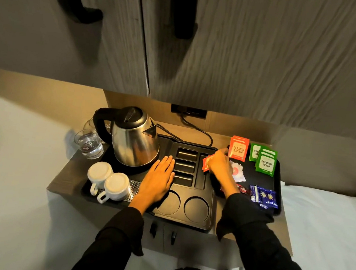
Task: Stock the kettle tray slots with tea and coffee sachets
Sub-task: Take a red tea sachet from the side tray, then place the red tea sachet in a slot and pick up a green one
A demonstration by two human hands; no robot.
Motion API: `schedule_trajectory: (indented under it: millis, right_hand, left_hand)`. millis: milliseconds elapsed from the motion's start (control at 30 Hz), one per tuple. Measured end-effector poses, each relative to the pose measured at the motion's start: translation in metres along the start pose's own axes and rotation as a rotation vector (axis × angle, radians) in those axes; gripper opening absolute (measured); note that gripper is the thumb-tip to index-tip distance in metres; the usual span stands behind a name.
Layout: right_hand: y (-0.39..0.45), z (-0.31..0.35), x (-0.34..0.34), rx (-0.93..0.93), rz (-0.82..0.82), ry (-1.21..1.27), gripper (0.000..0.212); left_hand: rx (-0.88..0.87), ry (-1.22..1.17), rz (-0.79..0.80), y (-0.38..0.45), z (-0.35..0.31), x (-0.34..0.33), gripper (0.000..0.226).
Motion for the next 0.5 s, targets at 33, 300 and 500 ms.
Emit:
schedule_trajectory:
  millis: [33, 300, 500]
  right_hand:
    - [-0.005, 0.003, -0.004, 0.041, -0.033, -0.071, 0.073]
    - [-0.023, 0.020, -0.007, 0.285, -0.211, -0.496, 0.075]
    - [0.006, -0.028, 0.061, 0.243, -0.266, -0.459, 0.059]
  left_hand:
    - [-0.003, 0.000, 0.000, 0.001, -0.001, 0.001, 0.057]
    - [-0.007, 0.008, 0.007, 0.001, -0.003, -0.002, 0.056]
    - [-0.001, 0.001, 0.000, 0.002, -0.001, -0.003, 0.057]
Point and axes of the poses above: each hand's wrist, its own y-axis towards the middle knuckle, its own x-axis out of the back of the hand, z = x × y, the point moved 8 cm from there along y, towards the middle knuckle, and after that the axes turned 6 degrees about y, right-handed, at the moved point
